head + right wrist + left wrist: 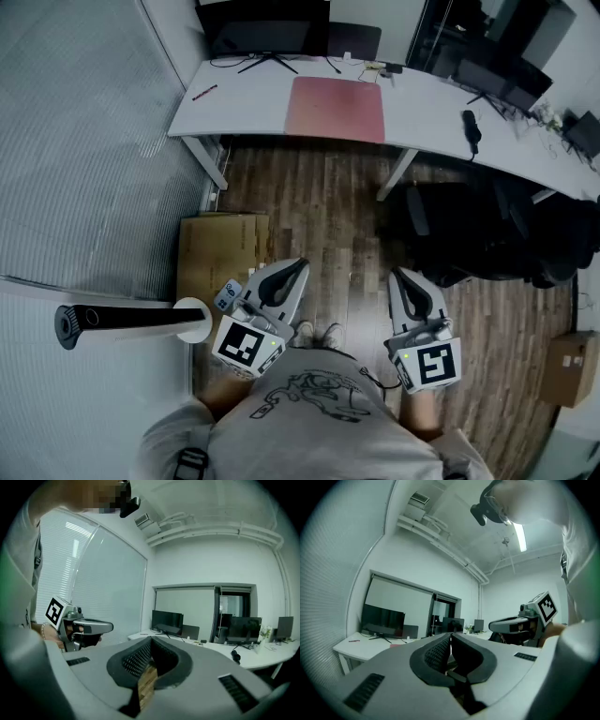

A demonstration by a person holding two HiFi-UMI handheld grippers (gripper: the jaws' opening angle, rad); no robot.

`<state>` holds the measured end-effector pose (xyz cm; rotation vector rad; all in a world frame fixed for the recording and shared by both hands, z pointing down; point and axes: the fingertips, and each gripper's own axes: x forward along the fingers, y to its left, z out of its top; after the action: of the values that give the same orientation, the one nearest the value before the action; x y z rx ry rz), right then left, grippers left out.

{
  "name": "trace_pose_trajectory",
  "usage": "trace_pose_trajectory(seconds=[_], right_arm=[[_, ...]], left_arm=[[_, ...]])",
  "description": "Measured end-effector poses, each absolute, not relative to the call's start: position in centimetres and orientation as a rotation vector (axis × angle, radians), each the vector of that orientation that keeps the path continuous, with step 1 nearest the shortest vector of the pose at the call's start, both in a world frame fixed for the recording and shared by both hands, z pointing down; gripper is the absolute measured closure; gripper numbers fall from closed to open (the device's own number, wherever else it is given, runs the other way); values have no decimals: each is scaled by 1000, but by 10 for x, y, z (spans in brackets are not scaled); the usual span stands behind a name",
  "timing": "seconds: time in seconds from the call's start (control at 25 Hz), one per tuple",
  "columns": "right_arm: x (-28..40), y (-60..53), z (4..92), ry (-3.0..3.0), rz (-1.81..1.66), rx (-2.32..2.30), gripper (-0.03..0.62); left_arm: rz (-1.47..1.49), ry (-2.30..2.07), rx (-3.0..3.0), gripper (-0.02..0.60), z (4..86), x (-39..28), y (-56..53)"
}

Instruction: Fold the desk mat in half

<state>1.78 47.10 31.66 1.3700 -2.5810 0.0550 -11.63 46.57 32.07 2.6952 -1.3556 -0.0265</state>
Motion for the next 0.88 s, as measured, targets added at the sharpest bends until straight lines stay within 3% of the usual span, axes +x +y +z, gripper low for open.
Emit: trace_pose_trajectory(seconds=[0.44, 0.88], right_arm=[[-5, 461, 323, -2570, 36, 1420, 588], [19, 385, 337, -2596, 53, 1371, 588]], left_arm=[[-25, -1346, 2684, 555, 333, -147, 462], [-24, -1374, 2676, 555, 338, -119, 384]])
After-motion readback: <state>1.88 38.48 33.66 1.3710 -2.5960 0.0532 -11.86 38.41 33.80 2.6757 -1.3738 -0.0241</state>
